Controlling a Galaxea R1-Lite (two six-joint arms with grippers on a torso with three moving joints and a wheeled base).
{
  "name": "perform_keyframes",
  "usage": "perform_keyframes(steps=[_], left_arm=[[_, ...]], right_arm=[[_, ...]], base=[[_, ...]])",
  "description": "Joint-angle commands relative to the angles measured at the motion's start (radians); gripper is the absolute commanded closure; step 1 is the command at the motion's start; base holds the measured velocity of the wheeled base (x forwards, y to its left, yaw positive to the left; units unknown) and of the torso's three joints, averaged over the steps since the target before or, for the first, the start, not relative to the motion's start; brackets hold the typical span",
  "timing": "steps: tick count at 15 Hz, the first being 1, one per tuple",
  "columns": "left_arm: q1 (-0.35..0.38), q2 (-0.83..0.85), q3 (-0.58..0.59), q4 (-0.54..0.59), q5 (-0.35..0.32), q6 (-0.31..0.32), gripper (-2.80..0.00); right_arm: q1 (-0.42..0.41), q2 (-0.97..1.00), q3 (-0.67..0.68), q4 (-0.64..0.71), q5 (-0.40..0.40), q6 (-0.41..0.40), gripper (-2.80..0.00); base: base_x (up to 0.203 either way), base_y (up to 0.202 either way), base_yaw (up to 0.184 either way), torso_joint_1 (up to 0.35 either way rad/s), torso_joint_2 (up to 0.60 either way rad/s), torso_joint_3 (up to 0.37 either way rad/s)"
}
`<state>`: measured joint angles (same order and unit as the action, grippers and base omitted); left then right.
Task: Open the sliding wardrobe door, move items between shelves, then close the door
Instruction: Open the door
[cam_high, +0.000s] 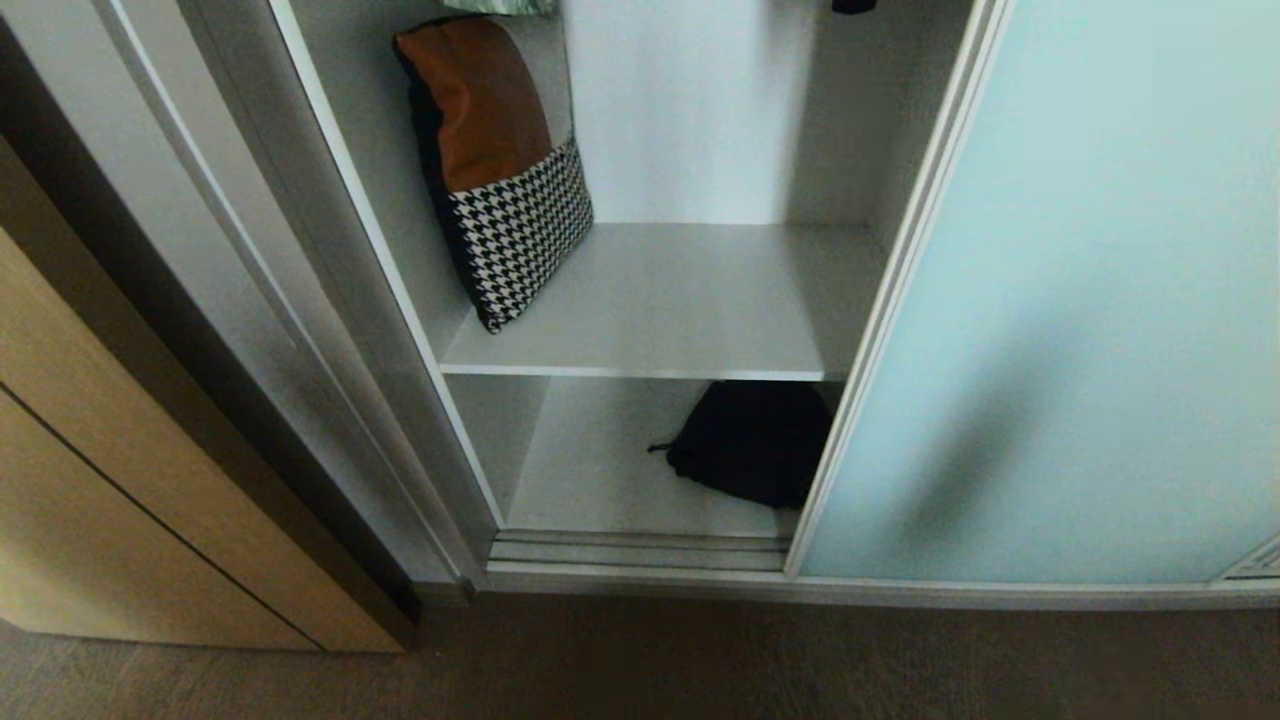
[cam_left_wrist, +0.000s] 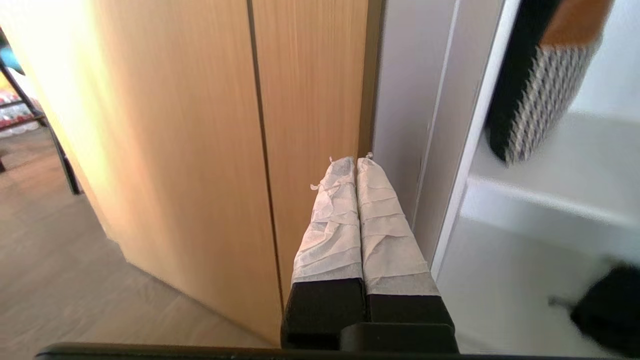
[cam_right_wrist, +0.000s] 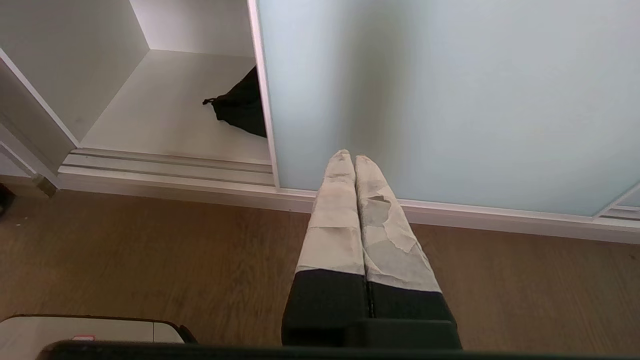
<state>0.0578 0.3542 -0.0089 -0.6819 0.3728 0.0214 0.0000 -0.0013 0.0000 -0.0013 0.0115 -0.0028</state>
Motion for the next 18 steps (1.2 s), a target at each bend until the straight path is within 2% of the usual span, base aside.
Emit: perform_keyframes(steps=[1, 4, 5, 9, 10, 13, 18], left_arm=[[0.011, -0.087, 0.008, 0.042, -0.133, -0.002, 0.0], [-0.009, -0.141, 0.008, 0.345, -0.378, 0.005, 0.0], [-0.019, -0.167, 0.009, 0.423, -0.423, 0.031, 0.0], [-0.029, -0.354, 0.002, 0.662, -0.426, 0.123, 0.0], [-0.03, -0.361, 0.004, 0.676, -0.42, 0.129, 0.0], [-0.033, -0.351, 0.007, 0.685, -0.399, 0.078, 0.0], [-0.033, -0.35, 0.008, 0.683, -0.396, 0.068, 0.0]], right_arm=[[0.0, 0.0, 0.0, 0.0, 0.001, 0.0, 0.0], [0.0, 0.0, 0.0, 0.0, 0.001, 0.0, 0.0], [0.0, 0.0, 0.0, 0.0, 0.001, 0.0, 0.0], [0.0, 0.0, 0.0, 0.0, 0.001, 0.0, 0.0], [0.0, 0.0, 0.0, 0.0, 0.001, 0.0, 0.0], [0.001, 0.0, 0.0, 0.0, 0.001, 0.0, 0.0], [0.001, 0.0, 0.001, 0.0, 0.001, 0.0, 0.0]], base=[[0.0, 0.0, 0.0, 0.0, 0.0, 0.0], [0.0, 0.0, 0.0, 0.0, 0.0, 0.0], [0.0, 0.0, 0.0, 0.0, 0.0, 0.0], [0.0, 0.0, 0.0, 0.0, 0.0, 0.0], [0.0, 0.0, 0.0, 0.0, 0.0, 0.0], [0.0, 0.0, 0.0, 0.0, 0.0, 0.0], [0.0, 0.0, 0.0, 0.0, 0.0, 0.0]])
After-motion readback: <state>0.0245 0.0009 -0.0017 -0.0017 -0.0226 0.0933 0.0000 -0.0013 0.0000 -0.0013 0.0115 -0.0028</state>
